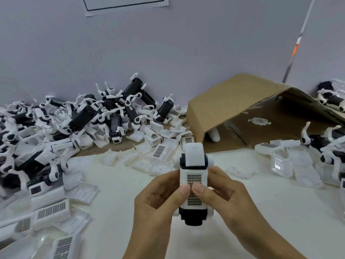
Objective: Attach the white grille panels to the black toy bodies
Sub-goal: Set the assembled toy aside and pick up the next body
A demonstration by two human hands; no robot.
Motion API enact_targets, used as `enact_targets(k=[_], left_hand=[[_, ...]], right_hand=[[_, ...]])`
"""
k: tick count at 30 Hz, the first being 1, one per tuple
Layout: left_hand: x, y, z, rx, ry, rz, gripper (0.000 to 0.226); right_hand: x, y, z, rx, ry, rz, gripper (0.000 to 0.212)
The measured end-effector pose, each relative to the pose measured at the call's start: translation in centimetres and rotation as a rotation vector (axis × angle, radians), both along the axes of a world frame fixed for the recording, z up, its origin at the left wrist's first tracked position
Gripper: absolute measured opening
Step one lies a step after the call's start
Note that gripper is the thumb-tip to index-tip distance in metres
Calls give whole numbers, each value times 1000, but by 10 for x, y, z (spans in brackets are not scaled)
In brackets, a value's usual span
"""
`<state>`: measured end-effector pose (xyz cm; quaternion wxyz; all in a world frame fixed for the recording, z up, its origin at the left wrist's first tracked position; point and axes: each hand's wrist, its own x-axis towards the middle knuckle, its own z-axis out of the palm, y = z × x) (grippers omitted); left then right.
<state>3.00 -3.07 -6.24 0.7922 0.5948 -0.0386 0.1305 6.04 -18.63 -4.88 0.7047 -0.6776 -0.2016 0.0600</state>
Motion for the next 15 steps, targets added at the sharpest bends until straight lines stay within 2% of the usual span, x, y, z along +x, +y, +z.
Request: enact_targets(k=[3, 5, 8, 9, 11, 12, 14, 15], left_hand=[[1, -2, -3, -29, 17, 49, 42], [2, -4, -2, 2, -2, 69, 38], [18, 1, 4, 146, 7, 102, 27], [31, 8, 5, 149, 30, 172, 26], [65, 30, 5, 29, 84, 380, 25], [84, 45, 6, 8, 87, 506, 18], [120, 80, 8, 173, 123, 715, 10], [136, 98, 7, 308, 168, 746, 17]], right_hand=[[-1, 0, 1, 26, 31, 13, 22], [-4, 1, 1, 41, 15, -92, 28], [1, 3, -1, 120, 106, -253, 38], [5, 1, -4, 121, 145, -306, 39], [12, -4, -7, 99, 211, -358, 37], [14, -6, -9, 75, 224, -366, 37], [15, -5, -12, 4, 206, -353, 36], [15, -2, -13, -26, 206, -348, 35]])
